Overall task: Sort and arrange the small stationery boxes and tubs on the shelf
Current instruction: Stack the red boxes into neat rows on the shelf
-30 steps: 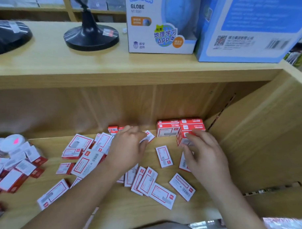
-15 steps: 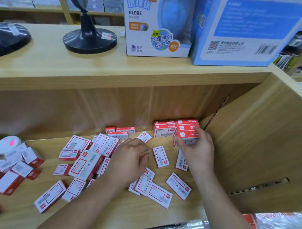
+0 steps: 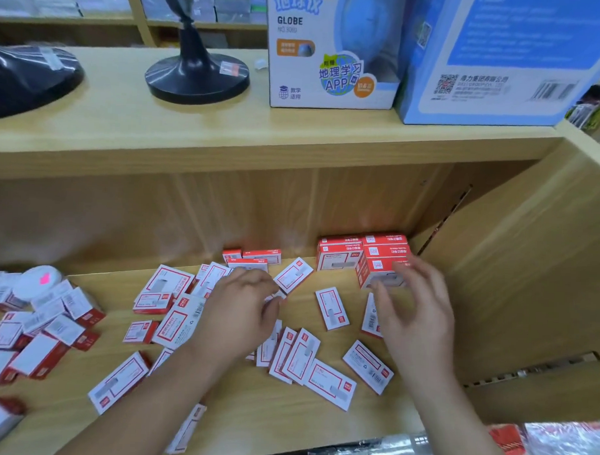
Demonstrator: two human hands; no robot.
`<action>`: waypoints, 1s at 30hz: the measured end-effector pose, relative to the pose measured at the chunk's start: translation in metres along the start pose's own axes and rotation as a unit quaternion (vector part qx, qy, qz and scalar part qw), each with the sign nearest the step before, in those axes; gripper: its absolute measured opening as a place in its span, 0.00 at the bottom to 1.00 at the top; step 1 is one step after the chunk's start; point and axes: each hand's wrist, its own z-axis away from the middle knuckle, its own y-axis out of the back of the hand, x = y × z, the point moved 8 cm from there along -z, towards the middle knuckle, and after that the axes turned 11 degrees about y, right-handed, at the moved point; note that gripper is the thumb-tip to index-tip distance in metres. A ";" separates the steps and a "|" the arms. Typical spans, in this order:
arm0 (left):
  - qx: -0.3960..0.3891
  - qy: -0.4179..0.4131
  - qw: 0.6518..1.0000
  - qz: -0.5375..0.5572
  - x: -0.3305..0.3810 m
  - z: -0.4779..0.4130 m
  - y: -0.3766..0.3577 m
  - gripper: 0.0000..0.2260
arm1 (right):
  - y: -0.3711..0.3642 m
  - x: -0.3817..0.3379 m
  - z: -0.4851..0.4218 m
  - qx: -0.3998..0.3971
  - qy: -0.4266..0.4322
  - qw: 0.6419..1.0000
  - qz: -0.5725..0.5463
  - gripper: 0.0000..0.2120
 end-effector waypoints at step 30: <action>-0.052 0.218 0.972 -0.068 -0.106 0.184 0.044 0.41 | -0.135 -0.081 0.099 -0.372 0.096 0.910 0.156 0.35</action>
